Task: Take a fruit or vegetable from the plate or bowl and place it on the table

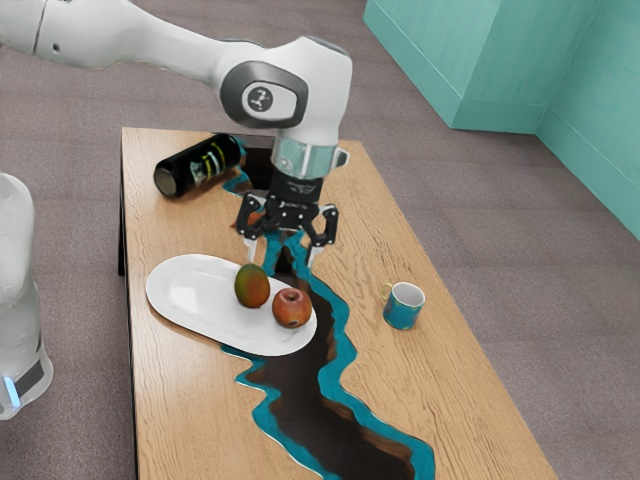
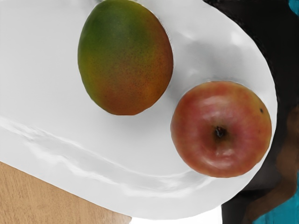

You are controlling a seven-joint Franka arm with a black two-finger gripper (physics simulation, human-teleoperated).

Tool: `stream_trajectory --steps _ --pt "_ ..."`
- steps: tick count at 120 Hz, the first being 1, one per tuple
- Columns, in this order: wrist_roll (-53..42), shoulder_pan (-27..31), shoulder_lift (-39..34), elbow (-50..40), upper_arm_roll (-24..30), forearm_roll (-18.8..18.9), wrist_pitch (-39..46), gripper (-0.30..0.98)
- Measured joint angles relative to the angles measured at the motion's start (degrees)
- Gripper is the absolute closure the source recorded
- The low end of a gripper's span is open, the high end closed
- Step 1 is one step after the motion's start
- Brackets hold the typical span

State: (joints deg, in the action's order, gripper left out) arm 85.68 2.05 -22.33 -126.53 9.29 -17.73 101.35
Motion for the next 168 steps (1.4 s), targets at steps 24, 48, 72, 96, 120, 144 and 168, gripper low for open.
stream_trajectory --steps 24,48,72,96,120,144,168 --pt "-5.94 1.30 3.05 -0.24 0.05 -1.06 3.37 0.00" --pt "-10.26 0.67 4.70 -3.05 0.42 -2.46 8.08 0.00" --pt "-13.38 1.32 5.66 -3.78 1.33 -3.88 11.25 0.00" --pt "-15.65 2.45 7.25 -4.07 1.32 -4.17 12.74 0.00" --pt "-17.26 2.47 7.49 -6.62 1.48 -4.82 15.15 0.00" --pt "-18.42 2.48 7.39 -7.63 2.29 -5.35 17.63 0.00" --pt "-19.24 3.03 7.78 -7.80 2.34 -5.45 18.83 0.00"
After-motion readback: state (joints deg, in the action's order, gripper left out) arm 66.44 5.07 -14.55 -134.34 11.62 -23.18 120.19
